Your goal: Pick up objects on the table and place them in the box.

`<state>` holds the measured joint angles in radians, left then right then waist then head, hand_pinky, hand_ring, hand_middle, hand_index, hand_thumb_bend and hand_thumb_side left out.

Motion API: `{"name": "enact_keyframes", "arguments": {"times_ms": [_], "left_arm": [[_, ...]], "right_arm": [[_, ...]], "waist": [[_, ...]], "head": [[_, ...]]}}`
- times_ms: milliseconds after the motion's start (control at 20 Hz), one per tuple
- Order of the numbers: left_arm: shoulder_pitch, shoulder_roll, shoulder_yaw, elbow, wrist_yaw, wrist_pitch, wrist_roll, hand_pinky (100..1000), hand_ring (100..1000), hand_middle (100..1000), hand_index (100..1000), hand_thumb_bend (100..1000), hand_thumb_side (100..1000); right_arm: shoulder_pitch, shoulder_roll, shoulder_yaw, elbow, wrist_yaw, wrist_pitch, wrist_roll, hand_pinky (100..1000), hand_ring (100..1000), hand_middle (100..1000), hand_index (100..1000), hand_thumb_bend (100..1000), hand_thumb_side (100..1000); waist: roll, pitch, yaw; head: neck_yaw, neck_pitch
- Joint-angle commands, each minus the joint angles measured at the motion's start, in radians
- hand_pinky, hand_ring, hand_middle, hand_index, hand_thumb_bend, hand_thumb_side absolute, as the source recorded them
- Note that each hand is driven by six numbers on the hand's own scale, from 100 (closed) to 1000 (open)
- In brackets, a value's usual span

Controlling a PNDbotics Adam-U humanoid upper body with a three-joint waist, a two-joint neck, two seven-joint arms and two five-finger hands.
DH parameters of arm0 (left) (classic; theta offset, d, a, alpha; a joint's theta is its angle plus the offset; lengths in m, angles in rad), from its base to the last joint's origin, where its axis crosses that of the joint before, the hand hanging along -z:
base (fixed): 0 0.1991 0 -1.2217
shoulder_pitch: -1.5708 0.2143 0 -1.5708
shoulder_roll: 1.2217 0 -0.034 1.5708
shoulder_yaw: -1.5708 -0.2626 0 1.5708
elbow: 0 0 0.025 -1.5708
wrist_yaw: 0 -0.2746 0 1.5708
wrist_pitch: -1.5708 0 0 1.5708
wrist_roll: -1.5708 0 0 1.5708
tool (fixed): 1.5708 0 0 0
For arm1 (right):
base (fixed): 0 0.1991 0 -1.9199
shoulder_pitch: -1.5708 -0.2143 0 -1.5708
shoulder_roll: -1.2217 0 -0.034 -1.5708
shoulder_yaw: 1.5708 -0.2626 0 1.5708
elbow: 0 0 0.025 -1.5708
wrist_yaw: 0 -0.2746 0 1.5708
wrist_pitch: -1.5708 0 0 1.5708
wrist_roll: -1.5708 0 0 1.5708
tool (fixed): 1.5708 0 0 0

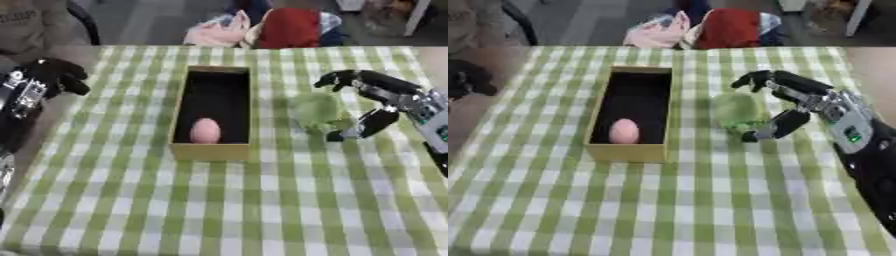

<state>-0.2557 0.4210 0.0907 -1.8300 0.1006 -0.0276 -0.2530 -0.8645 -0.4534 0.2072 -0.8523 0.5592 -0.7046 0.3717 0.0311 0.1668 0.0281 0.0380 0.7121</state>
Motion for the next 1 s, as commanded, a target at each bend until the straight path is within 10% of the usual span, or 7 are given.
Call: {"name": "enact_keyframes", "arguments": {"times_ms": [50,650,1000], "left_arm": [[-0.006,0.01,0.008,-0.008,-0.002,0.001,-0.008,667,595,594,685,347,810],[-0.002,-0.003,0.009,-0.006,-0.001,0.009,-0.015,667,593,593,685,328,828],[-0.002,-0.005,0.01,-0.006,0.001,0.013,-0.014,666,592,592,685,319,835]], "right_arm": [[-0.028,-0.001,-0.025,0.036,0.027,0.006,-0.025,761,952,814,907,634,444],[-0.028,0.008,-0.075,0.138,0.007,0.106,-0.123,729,919,736,850,535,448],[-0.022,0.008,-0.085,0.148,-0.012,0.116,-0.219,639,779,446,588,300,321]], "waist": [[0.001,-0.012,0.003],[-0.001,-0.009,0.01],[-0.002,-0.008,0.008]], "head": [[-0.002,0.002],[0.002,0.002],[0.005,0.003]]}}
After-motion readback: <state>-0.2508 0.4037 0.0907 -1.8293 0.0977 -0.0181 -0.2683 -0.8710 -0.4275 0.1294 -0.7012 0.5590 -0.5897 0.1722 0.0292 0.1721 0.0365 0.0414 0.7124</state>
